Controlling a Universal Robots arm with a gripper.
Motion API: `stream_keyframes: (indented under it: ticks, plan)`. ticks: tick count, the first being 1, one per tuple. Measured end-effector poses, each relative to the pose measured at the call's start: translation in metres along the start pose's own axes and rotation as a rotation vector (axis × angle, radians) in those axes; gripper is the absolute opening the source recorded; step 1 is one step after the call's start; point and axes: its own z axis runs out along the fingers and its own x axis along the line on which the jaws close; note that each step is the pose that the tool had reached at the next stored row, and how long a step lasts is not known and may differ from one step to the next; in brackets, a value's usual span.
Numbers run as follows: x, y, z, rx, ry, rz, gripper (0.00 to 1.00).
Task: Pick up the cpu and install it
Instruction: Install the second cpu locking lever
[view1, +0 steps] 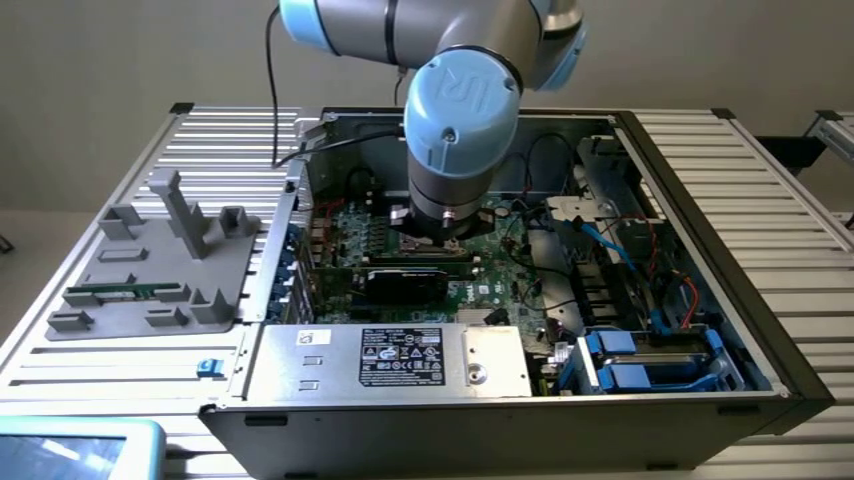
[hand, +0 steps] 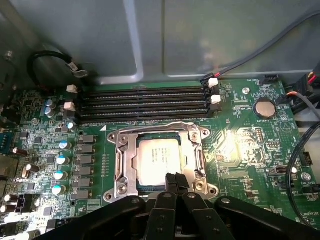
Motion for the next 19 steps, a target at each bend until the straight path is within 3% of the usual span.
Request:
stream_keyframes:
  ticks: [5,9,19]
  plan:
    - [0.0,0.0008,-0.0015,-0.0095,-0.0056,-0.001,0.09]
    - [-0.008,0.0015,-0.0016,-0.0225,-0.0064,-0.001,0.09]
    - [-0.011,-0.0013,-0.0058,-0.0231,-0.0065,-0.001,0.09]
